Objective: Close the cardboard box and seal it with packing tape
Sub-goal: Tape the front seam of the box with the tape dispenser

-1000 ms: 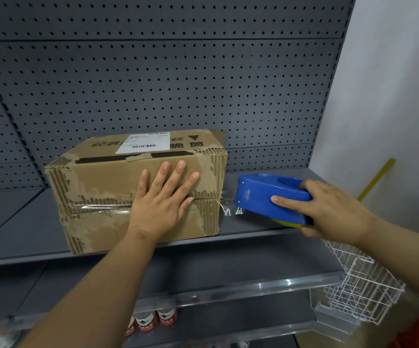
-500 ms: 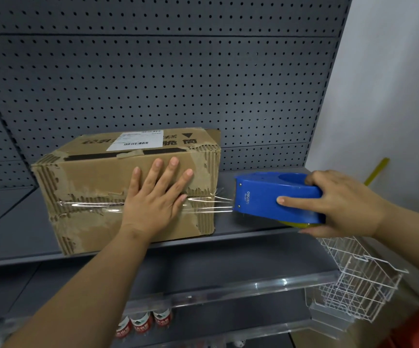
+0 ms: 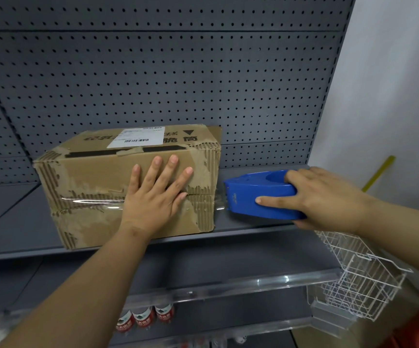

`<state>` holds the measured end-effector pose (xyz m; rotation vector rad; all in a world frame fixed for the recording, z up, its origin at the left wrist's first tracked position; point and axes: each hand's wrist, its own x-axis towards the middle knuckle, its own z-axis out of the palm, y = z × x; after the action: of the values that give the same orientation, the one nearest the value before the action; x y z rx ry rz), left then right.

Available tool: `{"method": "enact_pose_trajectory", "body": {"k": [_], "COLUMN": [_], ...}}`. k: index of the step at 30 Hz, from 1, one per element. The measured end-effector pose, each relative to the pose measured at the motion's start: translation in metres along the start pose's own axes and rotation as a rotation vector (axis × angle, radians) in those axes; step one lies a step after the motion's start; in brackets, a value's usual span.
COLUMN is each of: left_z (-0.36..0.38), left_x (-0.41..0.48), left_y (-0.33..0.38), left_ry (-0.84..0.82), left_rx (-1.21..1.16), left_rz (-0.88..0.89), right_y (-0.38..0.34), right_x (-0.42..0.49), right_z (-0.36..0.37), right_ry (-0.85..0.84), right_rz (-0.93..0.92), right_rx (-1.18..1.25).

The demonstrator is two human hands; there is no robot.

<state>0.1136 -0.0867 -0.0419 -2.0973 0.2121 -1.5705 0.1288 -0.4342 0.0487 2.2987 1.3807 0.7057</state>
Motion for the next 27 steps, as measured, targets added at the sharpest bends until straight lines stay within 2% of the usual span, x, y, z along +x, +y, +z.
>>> {"method": "enact_pose_trajectory", "body": {"k": [5,10,15,27], "left_z": [-0.001,-0.001,0.000,-0.006], "left_x": [0.000,-0.004,-0.002,-0.002], "left_y": [0.001,0.003,0.003,0.004], "left_ry": [-0.006,0.005,-0.008,-0.060], "left_rx": [-0.008,-0.008,-0.019,-0.054], "left_rz": [-0.008,-0.018,-0.018,-0.048], "right_y": [-0.013,-0.032,-0.041,-0.037], "right_x": [0.016,0.010,0.012,0.021], "right_z": [-0.001,0.009,0.012,-0.005], "right_ry": [0.052,0.013,0.048,0.034], "right_rz": [0.039,0.097,0.217,0.141], "right_rx": [-0.037,-0.025,-0.003,-0.052]}}
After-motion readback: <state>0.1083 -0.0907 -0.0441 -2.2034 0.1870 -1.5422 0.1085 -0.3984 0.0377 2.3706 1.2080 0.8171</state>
